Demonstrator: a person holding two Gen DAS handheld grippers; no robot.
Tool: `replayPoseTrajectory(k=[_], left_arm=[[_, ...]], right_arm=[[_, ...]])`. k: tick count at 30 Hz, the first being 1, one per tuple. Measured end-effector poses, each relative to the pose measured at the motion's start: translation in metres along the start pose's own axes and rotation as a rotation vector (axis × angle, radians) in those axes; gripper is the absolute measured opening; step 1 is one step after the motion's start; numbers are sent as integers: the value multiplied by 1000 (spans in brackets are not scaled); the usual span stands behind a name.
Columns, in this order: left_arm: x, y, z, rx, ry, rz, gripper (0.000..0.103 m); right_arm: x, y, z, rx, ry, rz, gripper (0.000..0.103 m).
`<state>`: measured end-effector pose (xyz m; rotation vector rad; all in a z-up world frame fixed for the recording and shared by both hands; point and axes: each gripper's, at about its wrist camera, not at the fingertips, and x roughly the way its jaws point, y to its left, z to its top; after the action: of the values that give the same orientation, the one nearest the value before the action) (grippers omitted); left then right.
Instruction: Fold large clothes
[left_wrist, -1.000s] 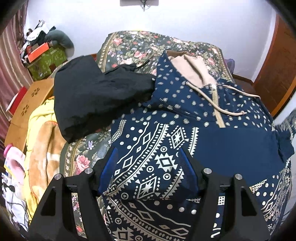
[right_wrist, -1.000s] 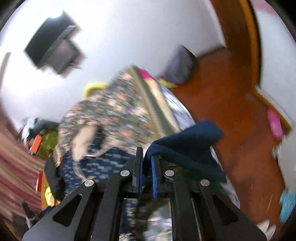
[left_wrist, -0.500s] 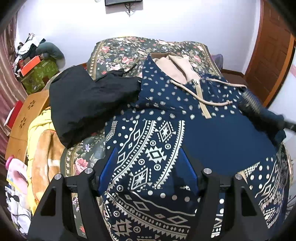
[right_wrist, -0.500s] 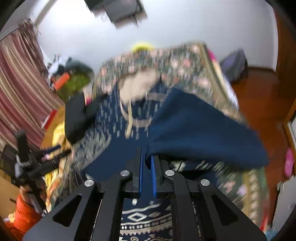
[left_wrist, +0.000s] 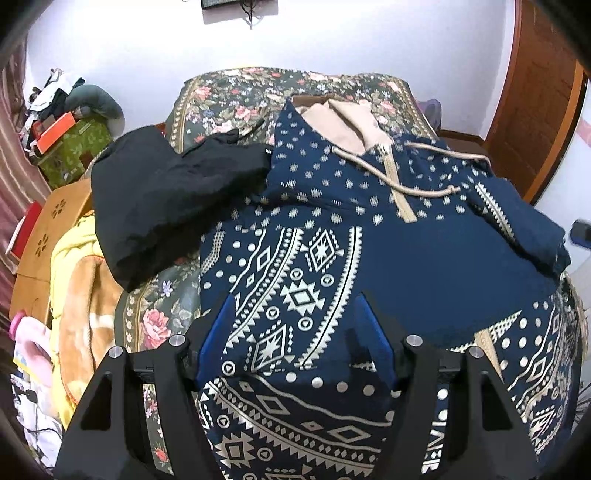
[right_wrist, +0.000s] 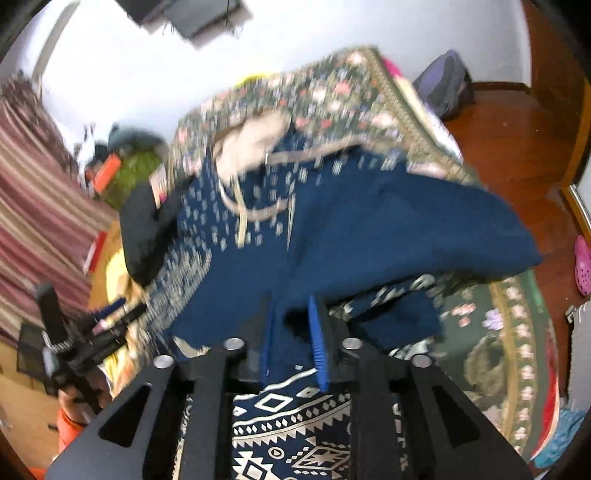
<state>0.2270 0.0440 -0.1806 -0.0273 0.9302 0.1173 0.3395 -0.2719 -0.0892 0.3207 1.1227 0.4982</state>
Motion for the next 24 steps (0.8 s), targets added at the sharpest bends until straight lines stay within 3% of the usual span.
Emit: replayPoseTrajectory(k=[3,5,8,13,17,20,21,24], left_arm=[[-3,0,5,-8,-17,-8,67],[-5,0,8,-10,-28,-10,67],[-5,3,10,-34,-38,-17,67],[4,12,8,-77,-13,-31,67],[10,18,4,-84,-2,-13,67],[13,25,1,-97,5,-3,67],[14,26,0,-101,8,-3,67],[15,32,-3,-110,11,4,67]], right_arm=[[-20,-14,7,65,-98,-30,49],[-26,-28,10,120,-139,-72,56],[-21,-64,11,254,-136,-115,57],[12,-113,3,449,-54,-101,58],[38,-135,1,550,-14,-65,57],[41,-139,8,560,-43,-60,57],[41,-140,11,552,-50,-67,55],[44,-142,18,534,-38,-89,21]])
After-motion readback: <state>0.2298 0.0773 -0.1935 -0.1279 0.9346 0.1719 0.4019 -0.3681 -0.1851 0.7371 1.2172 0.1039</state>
